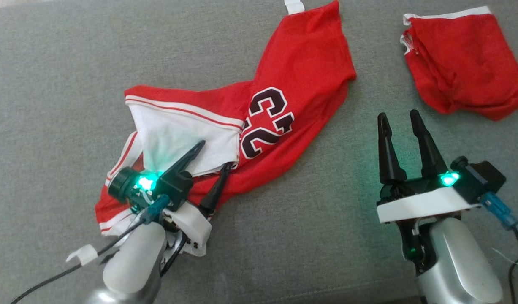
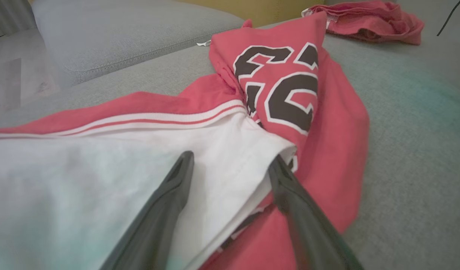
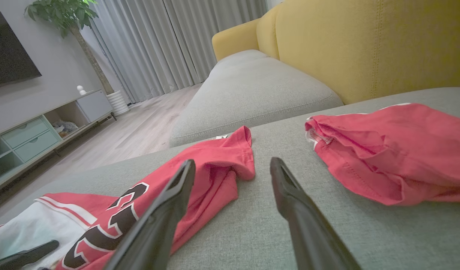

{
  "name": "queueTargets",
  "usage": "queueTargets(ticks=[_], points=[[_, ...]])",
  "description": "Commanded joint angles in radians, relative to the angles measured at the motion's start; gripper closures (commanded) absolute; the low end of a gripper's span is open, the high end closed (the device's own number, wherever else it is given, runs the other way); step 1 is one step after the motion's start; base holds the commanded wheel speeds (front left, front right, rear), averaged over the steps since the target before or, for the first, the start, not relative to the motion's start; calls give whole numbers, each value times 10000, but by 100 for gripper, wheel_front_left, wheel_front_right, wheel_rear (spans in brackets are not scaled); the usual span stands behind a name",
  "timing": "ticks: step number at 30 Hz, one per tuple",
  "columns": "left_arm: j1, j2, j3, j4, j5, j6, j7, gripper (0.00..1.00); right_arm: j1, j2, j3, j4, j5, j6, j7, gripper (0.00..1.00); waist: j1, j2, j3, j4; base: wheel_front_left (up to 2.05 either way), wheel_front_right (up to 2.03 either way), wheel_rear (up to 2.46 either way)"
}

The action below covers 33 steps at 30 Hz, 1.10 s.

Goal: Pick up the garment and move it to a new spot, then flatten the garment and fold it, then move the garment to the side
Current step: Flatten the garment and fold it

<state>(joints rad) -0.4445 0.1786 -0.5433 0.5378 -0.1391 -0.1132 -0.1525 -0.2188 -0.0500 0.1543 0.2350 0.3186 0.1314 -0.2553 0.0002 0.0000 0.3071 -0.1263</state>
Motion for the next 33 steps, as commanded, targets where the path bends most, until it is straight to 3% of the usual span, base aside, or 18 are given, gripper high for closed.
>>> queueTargets(ticks=[1,2,3,9,15,24,33], points=[[-329,174,351,-223,59,82,-136,0,-220,-3,189,-364,70,-7,-65,0,-2,0,2,-15,0,0,0],[-348,165,362,-167,42,111,-172,2,-219,-3,179,-369,71,-7,-65,0,-2,0,-1,-26,0,0,0],[-405,145,400,-111,-6,158,-275,100,-219,-3,177,-366,59,-7,-65,0,-2,0,-21,-35,0,0,0],[-514,238,480,-249,-62,240,-546,100,-220,-3,160,-287,48,-7,-65,0,-2,0,-195,-9,0,0,0],[-959,761,683,-881,-157,177,-469,100,-210,-3,251,-165,138,-7,-65,0,-2,0,-498,-44,0,0,0],[-3451,2428,626,-1692,-361,-140,940,100,-338,-3,541,-174,468,-7,-65,0,-2,0,-307,-505,0,0,0],[-6448,4124,-151,-386,-1287,-171,2100,100,-576,-3,927,-361,846,-7,-65,0,-2,0,521,-1251,0,0,0]])
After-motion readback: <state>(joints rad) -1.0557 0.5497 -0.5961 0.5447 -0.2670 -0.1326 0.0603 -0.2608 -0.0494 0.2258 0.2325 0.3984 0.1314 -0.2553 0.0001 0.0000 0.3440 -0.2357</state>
